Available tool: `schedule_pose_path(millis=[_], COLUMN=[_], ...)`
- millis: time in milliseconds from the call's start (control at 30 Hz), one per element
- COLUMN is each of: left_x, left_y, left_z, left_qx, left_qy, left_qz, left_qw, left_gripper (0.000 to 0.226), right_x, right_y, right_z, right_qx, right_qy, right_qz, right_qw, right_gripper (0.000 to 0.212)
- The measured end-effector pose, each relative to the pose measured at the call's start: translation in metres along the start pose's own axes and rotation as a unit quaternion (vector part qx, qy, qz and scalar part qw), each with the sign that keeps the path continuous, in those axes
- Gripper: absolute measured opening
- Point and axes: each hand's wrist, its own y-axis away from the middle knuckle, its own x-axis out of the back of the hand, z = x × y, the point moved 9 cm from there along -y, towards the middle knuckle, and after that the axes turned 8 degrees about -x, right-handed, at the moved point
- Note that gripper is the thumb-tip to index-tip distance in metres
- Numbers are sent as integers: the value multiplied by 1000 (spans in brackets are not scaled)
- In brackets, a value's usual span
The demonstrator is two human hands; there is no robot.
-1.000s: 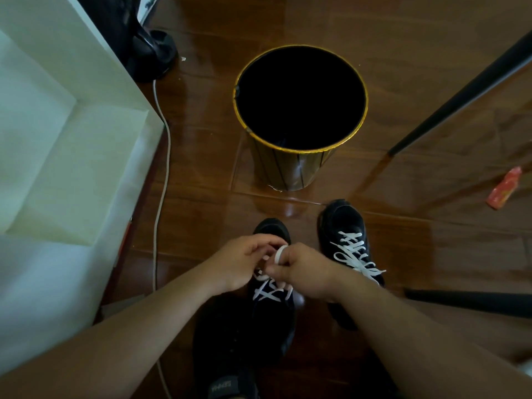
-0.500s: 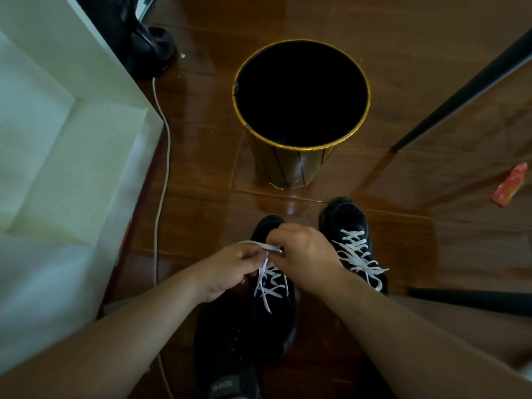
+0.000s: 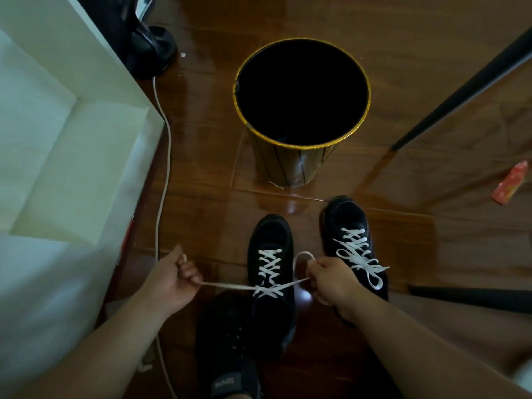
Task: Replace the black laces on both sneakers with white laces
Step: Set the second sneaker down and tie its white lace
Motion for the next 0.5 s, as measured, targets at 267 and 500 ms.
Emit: schedule_pose_path(millis=[267,500], left_x=[-75,-131], left_y=[26,64], left_z=[-23,-71], left_qx=[-156,-305], left_qy=[-475,-763], left_qz=[-196,-341], left_qw=[844,457], left_gripper=[18,27], right_x=[11,11], right_y=[9,22], right_z=[-7,-27], right_qx=[35,-12], right_qy=[-11,-323], right_qz=[27,-1], right_qw=[999,946], right_gripper=[32,25])
